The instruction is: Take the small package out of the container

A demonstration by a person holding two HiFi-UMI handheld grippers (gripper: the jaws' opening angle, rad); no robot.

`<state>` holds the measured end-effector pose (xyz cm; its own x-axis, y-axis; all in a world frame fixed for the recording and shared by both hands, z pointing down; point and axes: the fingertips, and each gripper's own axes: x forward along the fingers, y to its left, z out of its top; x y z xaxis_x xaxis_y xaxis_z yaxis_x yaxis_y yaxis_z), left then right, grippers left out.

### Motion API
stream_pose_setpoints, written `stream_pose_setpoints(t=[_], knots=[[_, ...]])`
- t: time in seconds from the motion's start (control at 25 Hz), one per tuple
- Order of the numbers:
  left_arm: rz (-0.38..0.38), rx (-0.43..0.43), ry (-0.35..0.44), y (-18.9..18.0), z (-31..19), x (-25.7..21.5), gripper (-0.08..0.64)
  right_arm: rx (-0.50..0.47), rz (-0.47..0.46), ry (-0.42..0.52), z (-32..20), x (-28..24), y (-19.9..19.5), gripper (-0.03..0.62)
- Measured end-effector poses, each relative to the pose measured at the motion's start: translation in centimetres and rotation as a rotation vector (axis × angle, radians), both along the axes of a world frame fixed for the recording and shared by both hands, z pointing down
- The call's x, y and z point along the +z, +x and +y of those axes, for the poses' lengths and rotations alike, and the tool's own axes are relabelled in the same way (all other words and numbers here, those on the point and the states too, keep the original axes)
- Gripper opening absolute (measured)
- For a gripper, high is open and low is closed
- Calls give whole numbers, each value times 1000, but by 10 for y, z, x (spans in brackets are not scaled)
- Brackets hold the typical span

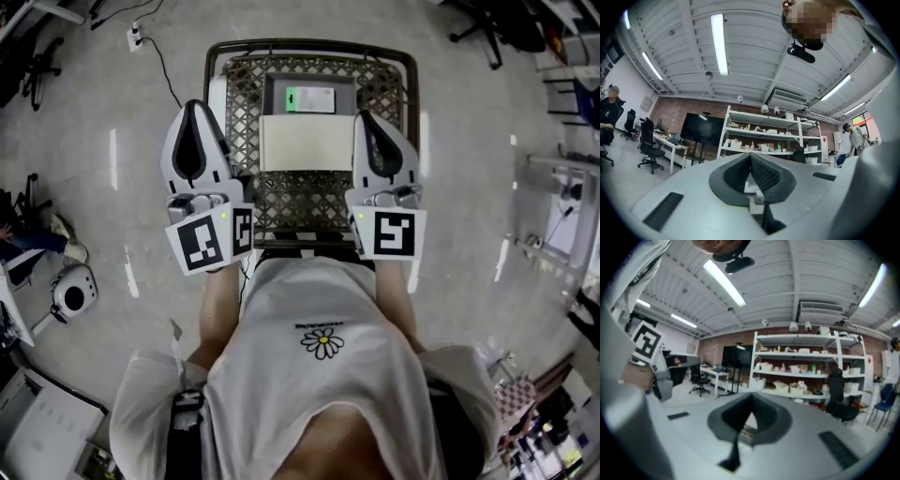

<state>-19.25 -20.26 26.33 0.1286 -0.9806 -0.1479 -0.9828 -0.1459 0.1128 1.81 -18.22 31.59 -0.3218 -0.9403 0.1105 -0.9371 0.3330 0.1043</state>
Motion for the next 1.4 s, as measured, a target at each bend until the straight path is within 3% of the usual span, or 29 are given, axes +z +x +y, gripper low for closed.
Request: stream_pose_setpoints(t=[0.68, 1.0, 1.2, 1.24, 1.4], knots=[[-53, 16, -38, 26, -5, 7, 28, -17, -31, -36, -1, 13, 10, 31], [-174, 252, -174, 65, -36, 38, 92, -14, -72, -66, -4, 26, 15, 31], [-262, 426, -238, 93, -54, 51, 209, -12, -94, -134, -1, 53, 24, 31], [-287, 457, -245, 98, -59, 50, 242, -10, -98, -145, -1, 56, 25, 31], [-352, 523, -224, 115, -71, 33, 245, 14, -130, -180, 1, 66, 33, 31]])
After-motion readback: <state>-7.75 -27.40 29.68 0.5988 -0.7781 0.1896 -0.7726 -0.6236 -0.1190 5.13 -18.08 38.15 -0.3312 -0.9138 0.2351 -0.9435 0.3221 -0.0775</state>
